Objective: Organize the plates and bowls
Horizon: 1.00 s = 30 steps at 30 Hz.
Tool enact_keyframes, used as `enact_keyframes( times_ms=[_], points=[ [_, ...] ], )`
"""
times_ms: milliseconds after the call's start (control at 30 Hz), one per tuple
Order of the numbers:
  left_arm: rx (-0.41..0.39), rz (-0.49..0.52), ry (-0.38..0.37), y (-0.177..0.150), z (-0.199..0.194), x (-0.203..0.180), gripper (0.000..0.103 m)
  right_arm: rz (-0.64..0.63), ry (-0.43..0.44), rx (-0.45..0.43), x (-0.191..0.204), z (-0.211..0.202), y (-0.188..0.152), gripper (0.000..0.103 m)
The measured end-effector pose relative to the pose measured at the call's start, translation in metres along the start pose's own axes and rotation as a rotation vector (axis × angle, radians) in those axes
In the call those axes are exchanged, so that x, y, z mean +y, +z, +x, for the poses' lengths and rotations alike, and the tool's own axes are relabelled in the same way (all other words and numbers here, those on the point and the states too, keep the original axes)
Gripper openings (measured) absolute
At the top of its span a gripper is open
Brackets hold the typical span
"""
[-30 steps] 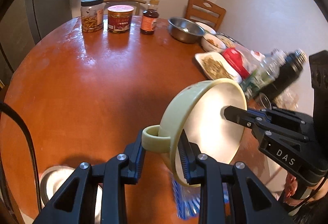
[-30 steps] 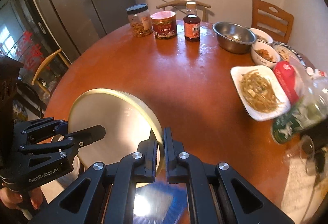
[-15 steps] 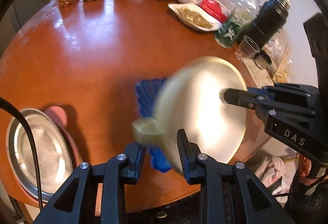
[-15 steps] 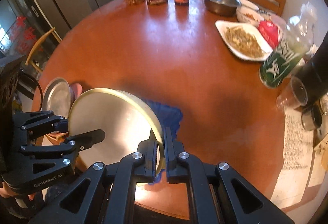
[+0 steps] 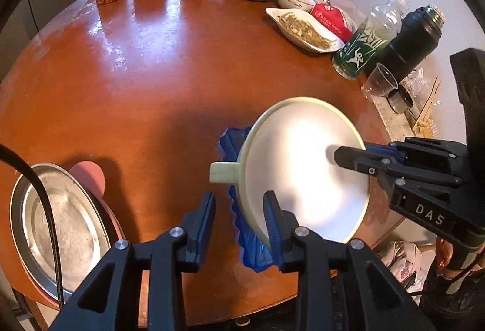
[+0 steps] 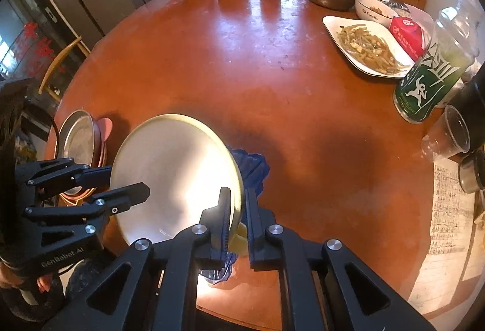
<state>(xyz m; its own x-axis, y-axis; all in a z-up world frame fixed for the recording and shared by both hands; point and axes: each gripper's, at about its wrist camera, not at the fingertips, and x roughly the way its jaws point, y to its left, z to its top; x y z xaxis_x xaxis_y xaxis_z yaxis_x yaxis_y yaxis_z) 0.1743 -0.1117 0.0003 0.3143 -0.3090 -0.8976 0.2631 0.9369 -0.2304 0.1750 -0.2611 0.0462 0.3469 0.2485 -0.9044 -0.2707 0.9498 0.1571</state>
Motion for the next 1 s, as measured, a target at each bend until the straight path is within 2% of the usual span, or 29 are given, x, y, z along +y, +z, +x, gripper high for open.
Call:
enact_keyframes(
  times_ms=[100, 167, 200, 533, 600, 667, 833, 1000],
  points=[
    [-0.011, -0.011, -0.021, 0.001, -0.002, 0.004, 0.033, 0.016, 0.007, -0.010, -0.004, -0.001, 0.001, 0.017],
    [-0.020, -0.017, -0.041, 0.001, -0.004, 0.006, 0.033, 0.033, 0.015, -0.024, -0.008, -0.004, 0.001, 0.030],
    [-0.026, -0.023, -0.051, 0.001, -0.005, 0.008, 0.033, 0.044, 0.024, -0.040, -0.012, -0.007, 0.001, 0.033],
    [-0.111, -0.015, -0.112, -0.017, -0.040, 0.016, 0.033, 0.093, 0.042, -0.103, -0.030, -0.036, -0.020, 0.034],
    [-0.122, -0.007, -0.110, -0.020, -0.046, 0.019, 0.037, 0.095, 0.043, -0.102, -0.031, -0.039, -0.027, 0.034],
    [-0.107, -0.002, -0.111, -0.023, -0.044, 0.022, 0.042, 0.099, 0.036, -0.092, -0.033, -0.038, -0.034, 0.035],
    [-0.044, -0.003, -0.129, -0.031, -0.028, 0.026, 0.042, 0.102, 0.055, -0.033, -0.029, -0.023, -0.047, 0.035],
    [-0.022, 0.017, -0.133, -0.034, -0.017, 0.022, 0.042, 0.117, 0.072, -0.012, -0.023, -0.009, -0.053, 0.035]
  ],
)
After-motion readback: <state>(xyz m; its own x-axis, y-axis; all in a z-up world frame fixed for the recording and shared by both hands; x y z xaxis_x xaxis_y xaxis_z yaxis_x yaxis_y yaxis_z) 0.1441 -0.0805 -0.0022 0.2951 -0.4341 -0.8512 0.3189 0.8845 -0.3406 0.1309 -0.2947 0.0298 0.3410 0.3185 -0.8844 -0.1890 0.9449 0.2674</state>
